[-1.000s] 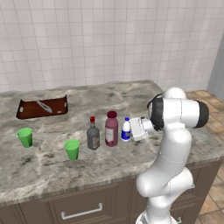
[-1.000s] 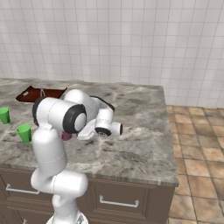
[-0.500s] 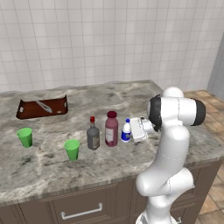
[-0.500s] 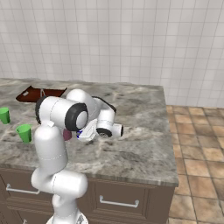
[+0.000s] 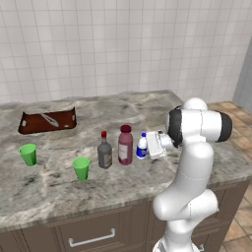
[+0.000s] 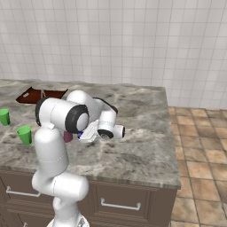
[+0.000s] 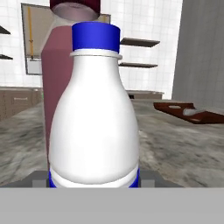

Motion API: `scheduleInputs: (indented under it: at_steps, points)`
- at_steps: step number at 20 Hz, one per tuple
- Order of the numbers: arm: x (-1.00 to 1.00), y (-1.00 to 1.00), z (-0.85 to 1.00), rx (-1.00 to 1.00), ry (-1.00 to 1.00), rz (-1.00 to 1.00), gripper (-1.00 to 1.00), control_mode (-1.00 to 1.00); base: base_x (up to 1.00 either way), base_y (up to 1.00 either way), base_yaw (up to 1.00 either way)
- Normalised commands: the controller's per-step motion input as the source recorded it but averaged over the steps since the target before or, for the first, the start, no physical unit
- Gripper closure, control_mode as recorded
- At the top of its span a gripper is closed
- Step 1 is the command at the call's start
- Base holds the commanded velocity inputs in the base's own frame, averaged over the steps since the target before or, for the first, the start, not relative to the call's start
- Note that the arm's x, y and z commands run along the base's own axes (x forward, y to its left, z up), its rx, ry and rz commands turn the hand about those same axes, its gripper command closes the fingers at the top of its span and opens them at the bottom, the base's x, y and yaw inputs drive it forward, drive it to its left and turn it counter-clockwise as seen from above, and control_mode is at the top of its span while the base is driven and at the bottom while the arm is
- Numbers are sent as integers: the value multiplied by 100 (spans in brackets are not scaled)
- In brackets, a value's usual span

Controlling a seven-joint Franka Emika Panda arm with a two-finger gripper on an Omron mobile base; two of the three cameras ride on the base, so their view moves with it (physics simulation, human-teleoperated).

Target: Place the drinks on the dining counter in a tight cluster.

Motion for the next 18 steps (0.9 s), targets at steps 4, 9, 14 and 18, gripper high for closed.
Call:
scheduleInputs:
  at_steps: [4, 9, 14, 18]
  points:
    - [0, 0, 0, 0, 0, 0, -100, -100, 0, 0, 0]
    - [0, 0, 0, 0, 0, 0, -100, -100, 0, 0, 0]
    - [0, 0, 0, 0, 0, 0, -100, -100, 0, 0, 0]
    - [0, -8, 0, 0, 0, 0, -100, -100, 0, 0, 0]
